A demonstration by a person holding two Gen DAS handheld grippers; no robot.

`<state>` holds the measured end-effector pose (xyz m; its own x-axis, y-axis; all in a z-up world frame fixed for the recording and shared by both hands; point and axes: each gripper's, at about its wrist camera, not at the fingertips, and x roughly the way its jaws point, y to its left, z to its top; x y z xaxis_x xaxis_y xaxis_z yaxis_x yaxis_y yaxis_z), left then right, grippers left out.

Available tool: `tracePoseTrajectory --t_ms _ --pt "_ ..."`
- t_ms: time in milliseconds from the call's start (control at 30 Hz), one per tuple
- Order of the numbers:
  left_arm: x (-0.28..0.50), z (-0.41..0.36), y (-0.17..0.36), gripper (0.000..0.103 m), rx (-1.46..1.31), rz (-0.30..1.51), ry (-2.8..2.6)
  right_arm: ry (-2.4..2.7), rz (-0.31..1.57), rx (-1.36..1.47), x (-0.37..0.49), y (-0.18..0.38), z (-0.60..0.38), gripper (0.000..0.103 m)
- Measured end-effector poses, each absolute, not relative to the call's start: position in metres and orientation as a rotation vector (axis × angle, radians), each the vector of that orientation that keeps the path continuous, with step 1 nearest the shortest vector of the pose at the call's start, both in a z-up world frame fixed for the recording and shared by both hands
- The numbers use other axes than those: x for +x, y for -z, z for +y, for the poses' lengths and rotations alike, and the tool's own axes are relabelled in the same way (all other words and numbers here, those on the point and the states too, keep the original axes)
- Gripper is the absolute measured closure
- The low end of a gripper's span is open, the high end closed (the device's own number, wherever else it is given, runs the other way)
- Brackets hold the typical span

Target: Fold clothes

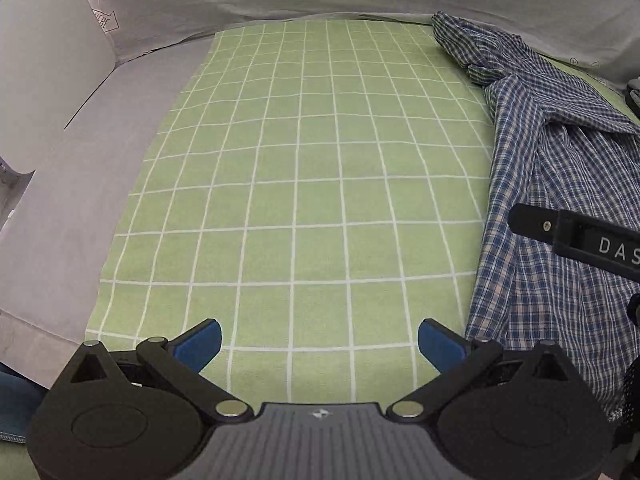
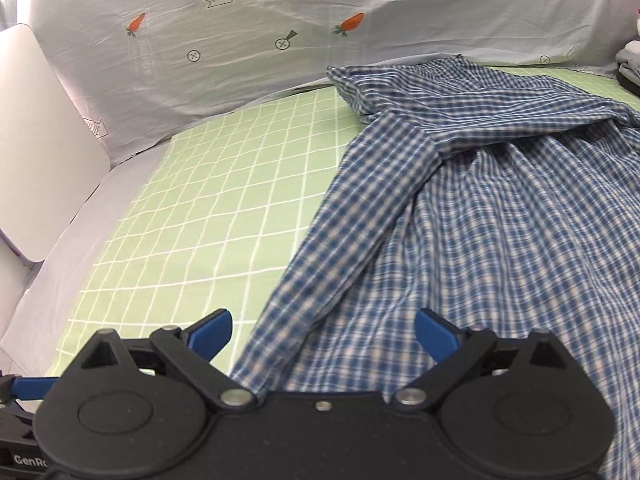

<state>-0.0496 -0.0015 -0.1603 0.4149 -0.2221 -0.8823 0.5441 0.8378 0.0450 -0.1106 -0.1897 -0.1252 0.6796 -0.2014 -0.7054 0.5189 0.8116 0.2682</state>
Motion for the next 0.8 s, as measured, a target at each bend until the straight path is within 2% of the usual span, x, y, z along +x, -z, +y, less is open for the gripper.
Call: tracePoseTrajectory --t_ms 67,133,200,300,367,433,500,633,800 --pt "-0.048 0.002 0.163 0.000 0.364 1.040 0.512 0.415 0.725 0.505 -0.107 0.129 -0.180 0.023" --pt "-0.048 0.007 0.165 0.000 0.379 1.042 0.526 0.413 0.740 0.533 -0.104 0.135 -0.175 0.044" --pt "-0.048 0.013 0.166 0.000 0.381 1.047 0.539 0.418 0.749 0.545 -0.104 0.139 -0.170 0.055" --pt "-0.047 0.017 0.167 0.000 0.388 1.054 0.551 0.432 0.747 0.557 -0.105 0.142 -0.165 0.058" --pt "-0.046 0.018 0.168 0.000 0.390 1.053 0.558 0.435 0.741 0.571 -0.105 0.142 -0.164 0.068" --pt "-0.045 0.018 0.168 0.000 0.388 1.051 0.564 0.433 0.740 0.577 -0.104 0.142 -0.163 0.083" --pt "-0.046 0.019 0.168 0.000 0.388 1.048 0.569 0.435 0.737 0.572 -0.105 0.141 -0.161 0.091" --pt "-0.046 0.020 0.168 0.000 0.380 1.051 0.572 0.430 0.723 0.574 -0.108 0.136 -0.163 0.098" --pt "-0.045 0.012 0.169 0.000 0.366 1.055 0.582 0.407 0.707 0.584 -0.117 0.129 -0.169 0.099"
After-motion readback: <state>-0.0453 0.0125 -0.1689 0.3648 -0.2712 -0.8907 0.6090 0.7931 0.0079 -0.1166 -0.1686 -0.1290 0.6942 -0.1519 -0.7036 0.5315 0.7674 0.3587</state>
